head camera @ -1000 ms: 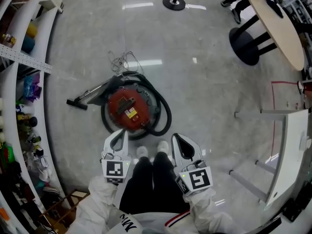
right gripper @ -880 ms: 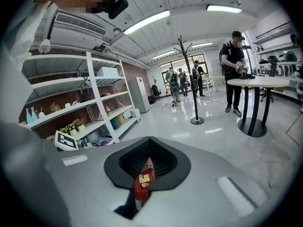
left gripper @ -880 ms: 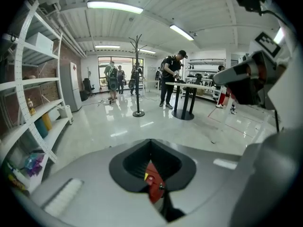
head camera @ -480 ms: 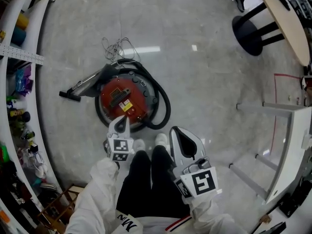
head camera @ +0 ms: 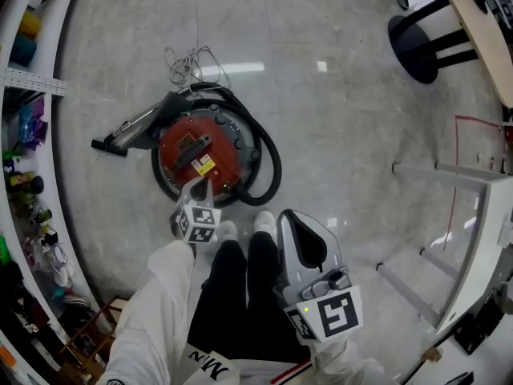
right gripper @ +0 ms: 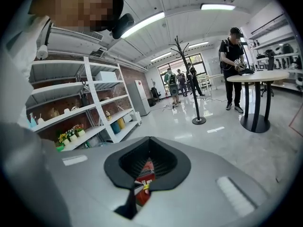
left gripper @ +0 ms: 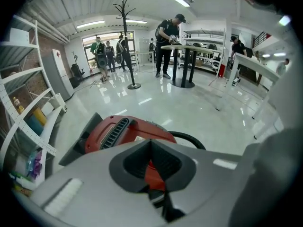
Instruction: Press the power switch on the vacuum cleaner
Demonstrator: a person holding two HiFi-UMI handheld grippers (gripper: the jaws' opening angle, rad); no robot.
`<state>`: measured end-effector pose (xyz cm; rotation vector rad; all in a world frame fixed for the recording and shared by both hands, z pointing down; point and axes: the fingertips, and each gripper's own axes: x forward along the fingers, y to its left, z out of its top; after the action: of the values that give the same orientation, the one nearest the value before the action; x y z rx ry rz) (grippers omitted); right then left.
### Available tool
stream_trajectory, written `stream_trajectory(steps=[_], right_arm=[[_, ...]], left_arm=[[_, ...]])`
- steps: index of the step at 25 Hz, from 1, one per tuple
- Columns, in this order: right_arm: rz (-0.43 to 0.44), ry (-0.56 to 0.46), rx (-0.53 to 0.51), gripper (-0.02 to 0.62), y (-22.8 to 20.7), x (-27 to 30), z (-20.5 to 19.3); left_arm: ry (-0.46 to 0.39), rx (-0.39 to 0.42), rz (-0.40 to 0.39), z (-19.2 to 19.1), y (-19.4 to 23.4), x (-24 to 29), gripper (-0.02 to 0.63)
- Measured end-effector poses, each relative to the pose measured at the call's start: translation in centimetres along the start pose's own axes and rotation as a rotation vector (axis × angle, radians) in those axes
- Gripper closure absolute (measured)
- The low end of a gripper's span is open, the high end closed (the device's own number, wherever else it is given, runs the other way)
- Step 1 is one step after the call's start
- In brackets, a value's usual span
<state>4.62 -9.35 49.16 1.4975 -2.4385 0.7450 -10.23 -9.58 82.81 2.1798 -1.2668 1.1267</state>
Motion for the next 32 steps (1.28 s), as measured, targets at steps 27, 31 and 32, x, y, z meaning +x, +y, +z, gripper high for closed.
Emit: stream_trajectory(steps=[27,31,32], right_arm=[[-0.011,0.04,0.032,0.595,-0.9,0.3,-2.2],[-0.01,0.045,0.039,0.594,-0.8,0.4,-2.3],[-0.01,0.045,0.04,0.595,-0.8,0.4,-2.2]], left_arm=[[0.145,0.066,-0.017,-3.5,-0.5,3.8,0.606],[0.153,0.071,-0.018,-3.4,-0.5,3.8,0.606],[0.153,0.065,-0.018,-3.4,-0.5,3.8,0.606]])
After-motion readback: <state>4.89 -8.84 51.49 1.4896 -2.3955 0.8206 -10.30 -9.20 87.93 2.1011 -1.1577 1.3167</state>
